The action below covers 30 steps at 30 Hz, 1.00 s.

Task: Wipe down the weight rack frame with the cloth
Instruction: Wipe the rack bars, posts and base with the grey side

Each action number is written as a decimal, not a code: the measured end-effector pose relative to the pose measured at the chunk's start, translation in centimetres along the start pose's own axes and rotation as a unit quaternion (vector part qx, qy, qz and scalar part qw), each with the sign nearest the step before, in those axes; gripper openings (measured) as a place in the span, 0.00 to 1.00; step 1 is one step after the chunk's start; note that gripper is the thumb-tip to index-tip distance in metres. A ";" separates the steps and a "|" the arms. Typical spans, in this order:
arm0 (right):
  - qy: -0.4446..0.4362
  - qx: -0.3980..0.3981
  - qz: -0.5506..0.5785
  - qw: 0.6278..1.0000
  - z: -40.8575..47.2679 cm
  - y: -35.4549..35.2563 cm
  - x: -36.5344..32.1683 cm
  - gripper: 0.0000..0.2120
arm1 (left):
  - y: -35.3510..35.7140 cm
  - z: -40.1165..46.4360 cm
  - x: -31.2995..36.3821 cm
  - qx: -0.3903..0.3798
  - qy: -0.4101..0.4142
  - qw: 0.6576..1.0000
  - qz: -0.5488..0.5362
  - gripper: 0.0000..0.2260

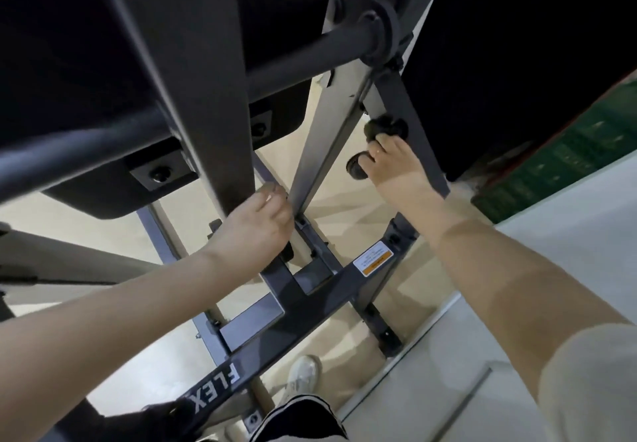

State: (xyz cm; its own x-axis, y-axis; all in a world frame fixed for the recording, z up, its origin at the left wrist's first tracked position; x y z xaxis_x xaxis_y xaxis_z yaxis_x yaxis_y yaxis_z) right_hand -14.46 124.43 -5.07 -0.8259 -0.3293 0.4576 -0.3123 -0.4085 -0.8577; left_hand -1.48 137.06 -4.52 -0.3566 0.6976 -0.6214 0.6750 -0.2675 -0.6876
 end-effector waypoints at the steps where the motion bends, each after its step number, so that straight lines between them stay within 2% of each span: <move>1: 0.027 -0.070 0.039 0.996 -2.6 2.0 -0.8 0.13 | 0.7 0.3 1.6 0.015 0.023 1.000 -0.005 0.21; 3: 0.089 -0.256 0.141 0.952 -9.0 7.3 -3.1 0.20 | 3.8 0.7 5.2 -0.042 0.073 0.991 -0.103 0.23; 4: 0.123 -0.320 0.185 0.921 -11.9 9.3 -4.3 0.22 | 5.3 0.7 6.6 -0.077 0.085 0.981 -0.153 0.24; 5: 0.150 -0.344 0.227 0.899 -13.9 10.5 -5.6 0.22 | 6.4 0.6 7.7 -0.099 0.089 0.973 -0.187 0.24; 7: 0.187 -0.339 0.282 0.878 -16.5 11.3 -8.1 0.23 | 8.5 0.2 9.5 -0.131 0.072 0.955 -0.254 0.26; 9: 0.189 -0.306 0.308 0.881 -17.1 10.9 -10.6 0.23 | 10.2 -0.3 10.9 -0.159 0.048 0.931 -0.324 0.30; 12: 0.090 -0.268 0.348 0.894 -17.0 8.9 -15.7 0.20 | 12.1 -0.7 12.5 -0.185 0.043 0.912 -0.363 0.32; 15: 0.001 -0.280 0.324 0.904 -16.7 9.1 -15.6 0.18 | 13.3 -1.1 13.2 -0.188 0.029 0.899 -0.394 0.34; 16: 0.012 -0.289 0.302 0.908 -16.3 9.9 -14.1 0.18 | 13.5 -1.3 13.5 -0.187 0.025 0.895 -0.405 0.35; 19: 0.145 -0.295 0.233 0.915 -14.9 12.3 -9.7 0.17 | 13.7 -1.2 13.8 -0.171 0.014 0.890 -0.422 0.36; 22: 0.136 -0.340 0.251 0.896 -14.2 10.8 -14.9 0.13 | 14.0 -1.3 13.5 -0.165 -0.014 0.881 -0.442 0.36; 24: 0.161 -0.355 0.295 0.872 -14.3 9.2 -18.5 0.12 | 14.5 -1.2 13.4 -0.172 -0.020 0.874 -0.453 0.35; 26: 0.262 -0.319 0.338 0.846 -14.2 7.9 -18.7 0.12 | 15.0 -1.1 13.1 -0.182 -0.027 0.863 -0.471 0.35; 27: 0.317 -0.302 0.370 0.819 -14.2 7.6 -18.4 0.12 | 15.1 -1.0 12.8 -0.181 -0.029 0.858 -0.481 0.35; 30: 0.400 -0.288 0.548 0.676 -12.5 7.6 -18.9 0.14 | 15.4 -1.0 11.8 -0.176 -0.030 0.854 -0.489 0.33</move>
State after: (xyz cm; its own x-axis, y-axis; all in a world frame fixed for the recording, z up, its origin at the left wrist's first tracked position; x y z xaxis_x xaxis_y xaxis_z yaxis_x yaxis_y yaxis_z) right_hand -7.06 138.15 -23.20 -0.6270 0.4936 -0.6027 0.7523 0.1831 -0.6328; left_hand 5.37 141.80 -22.06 -0.8864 0.4342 0.1605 0.1834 0.6478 -0.7394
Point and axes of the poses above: each hand's wrist, its own z-axis towards the middle knuckle, its own y-axis out of the palm, x = y × z, the point moved 9 cm from there along z, towards the middle knuckle, and after that the axes turned 12 degrees about y, right-handed, at the moved point
